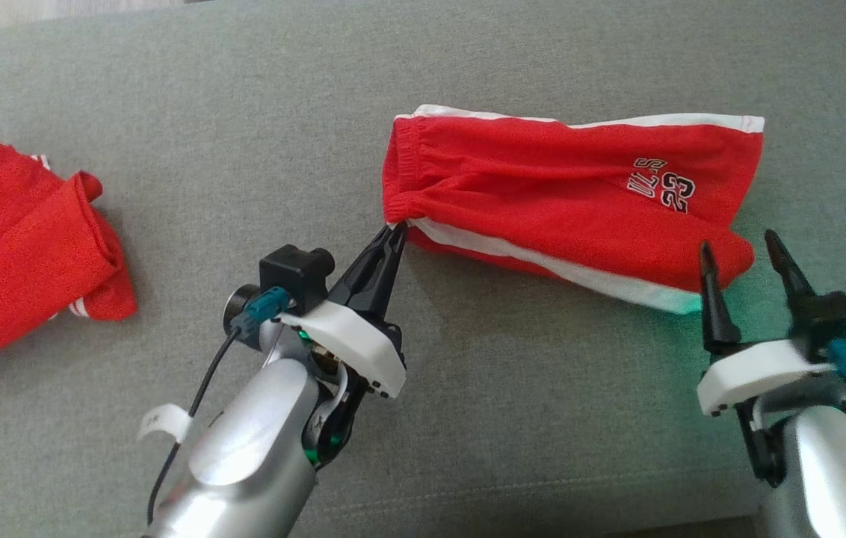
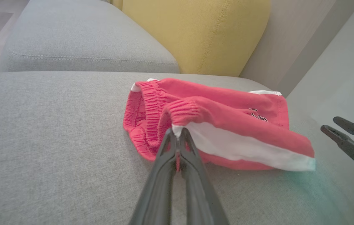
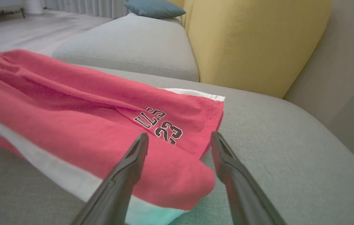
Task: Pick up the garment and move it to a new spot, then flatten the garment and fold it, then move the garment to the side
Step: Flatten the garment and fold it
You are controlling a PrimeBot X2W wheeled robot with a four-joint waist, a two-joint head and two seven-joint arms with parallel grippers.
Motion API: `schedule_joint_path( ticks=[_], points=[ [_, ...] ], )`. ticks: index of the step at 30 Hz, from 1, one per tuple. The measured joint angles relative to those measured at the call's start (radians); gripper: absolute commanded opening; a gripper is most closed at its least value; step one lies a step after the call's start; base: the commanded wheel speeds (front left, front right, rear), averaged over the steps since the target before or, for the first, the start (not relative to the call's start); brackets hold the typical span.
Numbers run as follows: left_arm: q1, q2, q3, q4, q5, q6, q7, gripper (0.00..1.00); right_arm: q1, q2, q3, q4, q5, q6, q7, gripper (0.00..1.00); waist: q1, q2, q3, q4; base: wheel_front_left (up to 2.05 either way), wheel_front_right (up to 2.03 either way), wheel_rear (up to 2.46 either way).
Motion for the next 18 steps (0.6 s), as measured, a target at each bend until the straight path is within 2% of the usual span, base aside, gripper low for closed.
schedule_joint_path(
  ticks=[4, 9, 15, 18],
  points=[
    [0.001, 0.000, 0.007, -0.001, 0.015, 0.000, 0.000, 0.00, 0.015, 0.000, -0.018, -0.003, 0.180, 0.000, 0.033, 1.00, 0.0000, 0.0000, -0.007, -0.008, 0.00, 0.00, 0.00],
    [0.024, -0.001, 0.024, -0.002, 0.033, 0.000, 0.000, 0.00, 0.068, 0.000, -0.023, 0.014, 0.348, 0.000, 0.039, 1.00, 0.0000, 0.0000, -0.025, -0.020, 0.00, 0.00, 0.00],
    [0.057, -0.001, 0.028, -0.001, 0.044, 0.000, 0.000, 0.00, 0.106, 0.001, -0.014, 0.092, 0.429, 0.000, 0.037, 1.00, 0.0000, 0.0000, -0.038, -0.030, 0.00, 0.00, 0.00],
    [0.057, -0.001, 0.030, -0.001, 0.046, 0.000, 0.000, 0.00, 0.098, 0.001, -0.012, 0.132, 0.432, 0.000, 0.021, 1.00, 0.0000, 0.0000, -0.037, -0.031, 0.00, 0.00, 0.00]
  ],
)
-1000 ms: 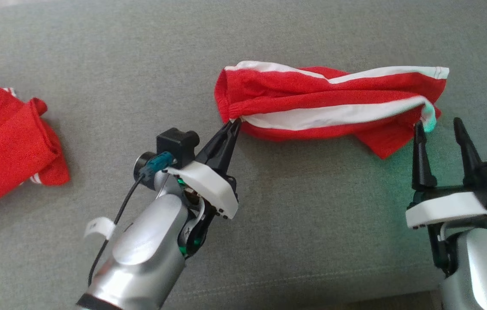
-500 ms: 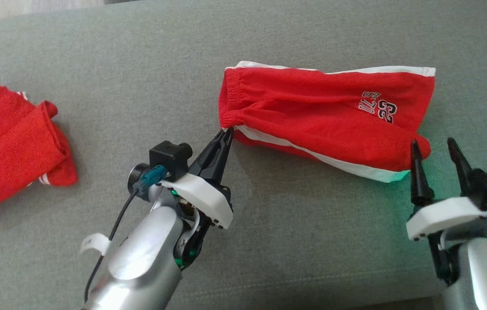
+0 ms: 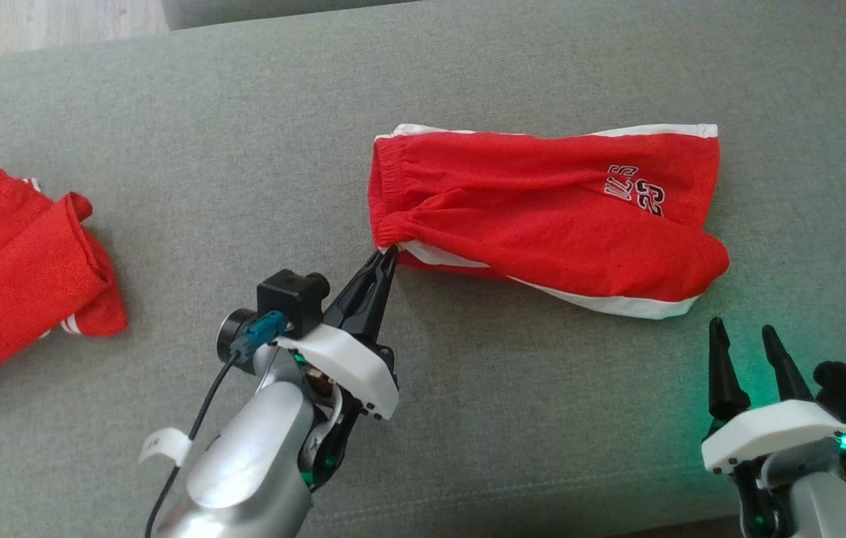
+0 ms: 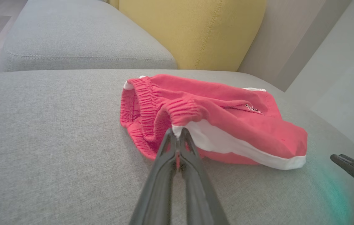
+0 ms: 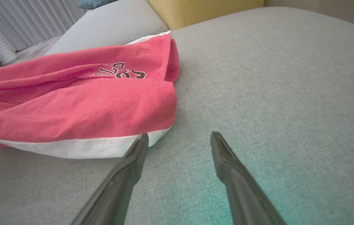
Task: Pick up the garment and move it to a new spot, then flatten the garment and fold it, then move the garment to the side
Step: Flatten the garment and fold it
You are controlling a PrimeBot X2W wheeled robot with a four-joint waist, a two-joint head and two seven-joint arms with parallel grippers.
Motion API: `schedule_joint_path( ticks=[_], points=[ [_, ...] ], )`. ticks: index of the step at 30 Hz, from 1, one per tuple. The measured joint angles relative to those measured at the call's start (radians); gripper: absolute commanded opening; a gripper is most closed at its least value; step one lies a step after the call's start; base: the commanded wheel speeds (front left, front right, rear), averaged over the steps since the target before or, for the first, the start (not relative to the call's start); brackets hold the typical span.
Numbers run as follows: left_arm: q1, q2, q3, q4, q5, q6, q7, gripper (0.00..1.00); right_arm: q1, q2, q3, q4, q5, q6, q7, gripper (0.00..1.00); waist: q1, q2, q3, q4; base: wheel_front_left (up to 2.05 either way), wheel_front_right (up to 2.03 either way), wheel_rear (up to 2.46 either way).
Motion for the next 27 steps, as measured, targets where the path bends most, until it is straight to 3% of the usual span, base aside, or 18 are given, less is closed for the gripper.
schedule_joint_path(
  ticks=[13, 27],
  points=[
    [0.000, -0.001, 0.035, -0.017, 0.016, 0.020, 0.000, 0.00, -0.140, 0.000, -0.008, 0.184, -0.040, 0.000, -0.032, 1.00, 0.0000, 0.0000, 0.024, 0.040, 0.00, 0.00, 0.00],
    [-0.001, -0.001, 0.048, -0.026, 0.023, 0.024, 0.000, 0.00, -0.159, -0.001, 0.033, 0.228, -0.079, 0.000, -0.023, 1.00, 0.0000, 0.0000, 0.048, 0.077, 0.00, 0.00, 0.00]
  ],
)
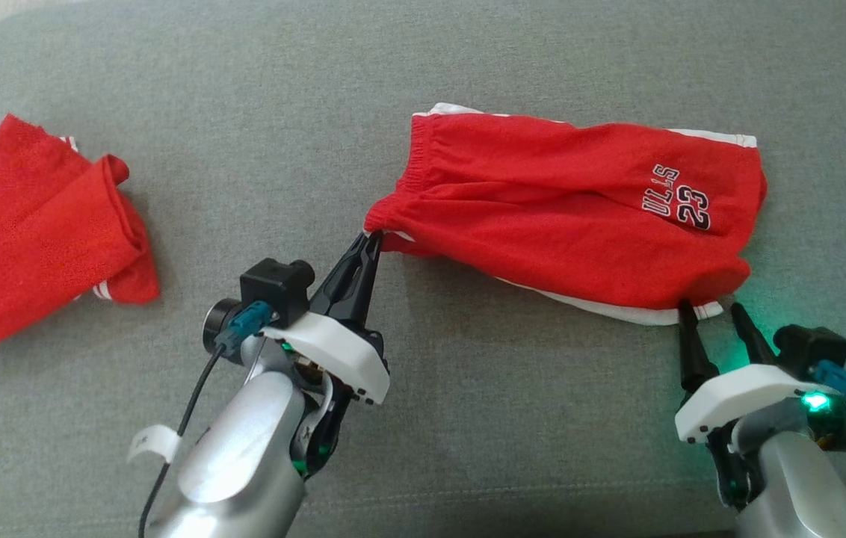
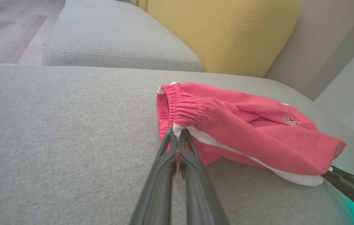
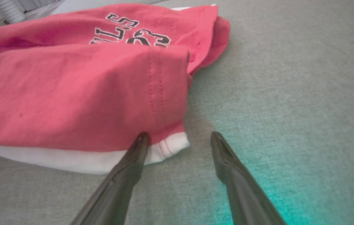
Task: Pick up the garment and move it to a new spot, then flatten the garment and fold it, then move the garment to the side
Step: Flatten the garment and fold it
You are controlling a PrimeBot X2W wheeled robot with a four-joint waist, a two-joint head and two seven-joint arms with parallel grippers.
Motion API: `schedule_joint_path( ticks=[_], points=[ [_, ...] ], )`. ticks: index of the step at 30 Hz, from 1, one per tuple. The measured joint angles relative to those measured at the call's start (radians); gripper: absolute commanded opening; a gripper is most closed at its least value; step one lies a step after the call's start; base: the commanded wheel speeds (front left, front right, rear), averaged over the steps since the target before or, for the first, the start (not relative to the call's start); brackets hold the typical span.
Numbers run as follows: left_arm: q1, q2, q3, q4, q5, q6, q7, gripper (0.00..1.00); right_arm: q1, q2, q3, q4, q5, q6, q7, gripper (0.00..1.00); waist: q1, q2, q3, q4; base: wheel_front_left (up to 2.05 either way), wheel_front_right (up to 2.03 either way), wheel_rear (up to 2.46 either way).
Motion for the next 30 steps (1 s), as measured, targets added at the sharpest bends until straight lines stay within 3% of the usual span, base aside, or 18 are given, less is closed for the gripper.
schedule_joint_path(
  ticks=[7, 9, 18, 22, 30],
  points=[
    [0.000, 0.000, 0.005, 0.000, 0.000, 0.004, 0.000, 0.00, -0.004, -0.002, 0.028, 0.005, 0.001, 0.000, 0.007, 1.00, 0.0000, 0.0000, -0.001, -0.004, 0.00, 0.00, 0.00],
    [0.000, 0.000, 0.009, 0.003, 0.000, 0.004, 0.000, 0.00, -0.004, -0.002, 0.046, 0.005, 0.012, 0.000, 0.011, 0.00, 0.0000, 0.0000, -0.005, -0.007, 0.00, 0.00, 0.00],
    [0.000, -0.001, 0.031, 0.008, 0.001, 0.005, 0.000, 0.00, 0.004, -0.002, 0.082, -0.063, 0.031, 0.000, 0.027, 0.00, 0.0000, 0.0000, -0.041, -0.017, 0.00, 0.00, 0.00],
    [0.001, -0.001, 0.051, 0.000, 0.012, 0.006, 0.000, 0.00, 0.023, -0.002, 0.114, -0.212, 0.111, 0.000, 0.036, 0.00, 0.0000, 0.0000, -0.077, -0.021, 0.00, 0.00, 0.00],
    [-0.035, 0.017, 0.096, -0.098, -0.014, -0.009, 0.021, 0.00, -0.023, -0.002, 0.125, -0.471, 0.147, 0.000, 0.095, 0.00, 0.0000, 0.0000, -0.160, -0.019, 0.00, 0.00, 0.00]
  ],
)
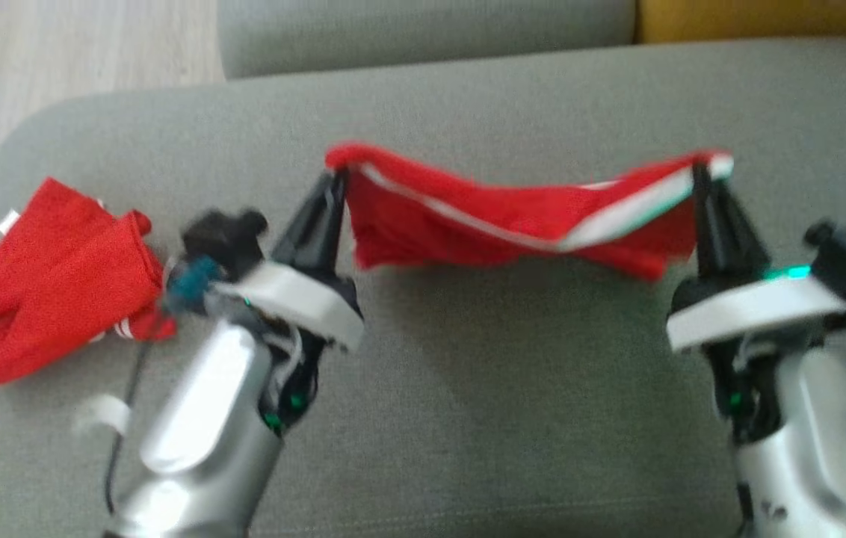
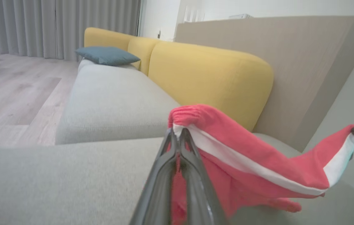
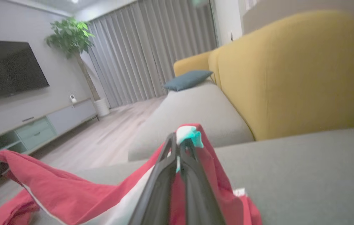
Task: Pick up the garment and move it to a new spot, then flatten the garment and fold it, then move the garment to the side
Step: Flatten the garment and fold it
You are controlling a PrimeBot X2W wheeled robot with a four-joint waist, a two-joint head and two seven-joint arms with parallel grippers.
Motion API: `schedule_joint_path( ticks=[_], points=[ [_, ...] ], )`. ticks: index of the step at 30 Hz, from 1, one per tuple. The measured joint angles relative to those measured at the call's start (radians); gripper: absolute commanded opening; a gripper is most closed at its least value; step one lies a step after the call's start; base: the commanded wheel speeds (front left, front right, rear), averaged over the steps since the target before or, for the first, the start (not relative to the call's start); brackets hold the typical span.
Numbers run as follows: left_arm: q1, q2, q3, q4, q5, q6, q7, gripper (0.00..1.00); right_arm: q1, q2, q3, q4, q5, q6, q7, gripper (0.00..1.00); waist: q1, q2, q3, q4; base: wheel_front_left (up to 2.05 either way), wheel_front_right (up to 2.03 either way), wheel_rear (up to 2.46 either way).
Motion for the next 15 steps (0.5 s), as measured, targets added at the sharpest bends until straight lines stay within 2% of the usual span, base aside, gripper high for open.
schedule_joint_path(
  ticks=[5, 7, 15],
  points=[
    [-0.063, 0.015, 0.036, -0.110, -0.043, -0.004, 0.078, 0.00, -0.092, 0.000, -0.021, -0.078, -0.001, 0.000, 0.010, 0.00, 0.0000, 0.0000, -0.062, 0.004, 0.00, 0.00, 0.00],
    [-0.067, 0.017, 0.052, -0.164, -0.066, 0.008, 0.115, 0.00, -0.103, -0.001, -0.038, -0.109, -0.001, 0.000, 0.011, 0.00, 0.0000, 0.0000, -0.083, 0.006, 0.00, 0.00, 0.00],
    [0.023, 0.081, 0.076, -0.430, -0.121, 0.058, 0.289, 0.00, -0.016, -0.001, -0.107, -0.261, 0.018, 0.000, 0.040, 0.00, 0.0000, 0.0000, -0.131, 0.013, 0.00, 0.00, 0.00]
  ],
)
